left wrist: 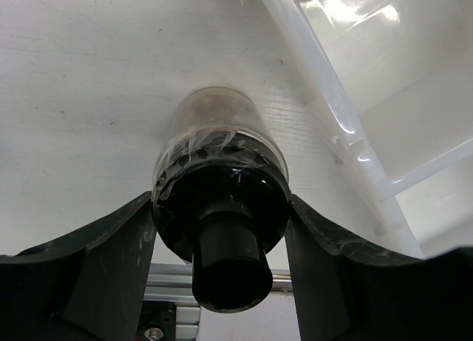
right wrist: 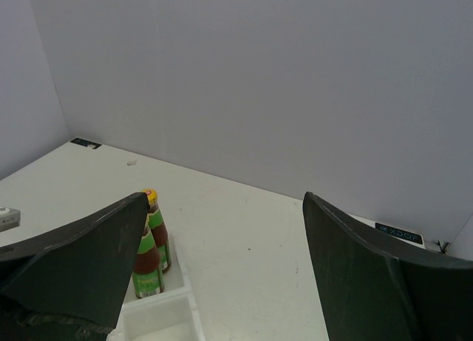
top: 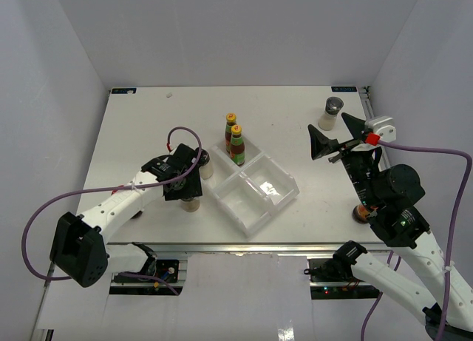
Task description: Organize the condiment bottles
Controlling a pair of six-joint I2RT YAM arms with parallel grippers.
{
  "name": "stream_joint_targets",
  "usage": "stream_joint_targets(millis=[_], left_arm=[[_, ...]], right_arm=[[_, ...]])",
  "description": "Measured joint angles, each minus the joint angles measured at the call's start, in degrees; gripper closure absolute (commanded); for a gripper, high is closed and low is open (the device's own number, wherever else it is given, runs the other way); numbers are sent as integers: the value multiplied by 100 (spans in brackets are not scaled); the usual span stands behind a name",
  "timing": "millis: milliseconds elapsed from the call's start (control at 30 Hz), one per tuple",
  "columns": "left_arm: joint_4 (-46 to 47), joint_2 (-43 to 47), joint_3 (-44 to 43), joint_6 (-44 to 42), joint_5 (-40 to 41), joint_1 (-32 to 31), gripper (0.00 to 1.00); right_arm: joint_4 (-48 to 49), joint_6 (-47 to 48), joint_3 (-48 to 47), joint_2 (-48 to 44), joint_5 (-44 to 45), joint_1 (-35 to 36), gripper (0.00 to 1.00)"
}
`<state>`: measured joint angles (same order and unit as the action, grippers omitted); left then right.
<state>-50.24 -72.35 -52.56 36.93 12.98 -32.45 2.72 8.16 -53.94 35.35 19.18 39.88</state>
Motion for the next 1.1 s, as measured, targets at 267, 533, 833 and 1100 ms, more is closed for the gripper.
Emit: stream_joint_targets(millis=[267,533,833,1100], left_arm=[[-97,14,-21,35,25,0,100],[-586,398,-151,98,46,0,100],[-790,669,-366,157,96,0,100],[-1136,651,-1105,143,68,0,100]], right_arm=[[-2,0,0,-8,-2,0,9],[-2,-1,0,-44,-2,0,9],[-2,-2,9,-50,-2,0,9],[-1,-2,9,-50,-1,0,9]])
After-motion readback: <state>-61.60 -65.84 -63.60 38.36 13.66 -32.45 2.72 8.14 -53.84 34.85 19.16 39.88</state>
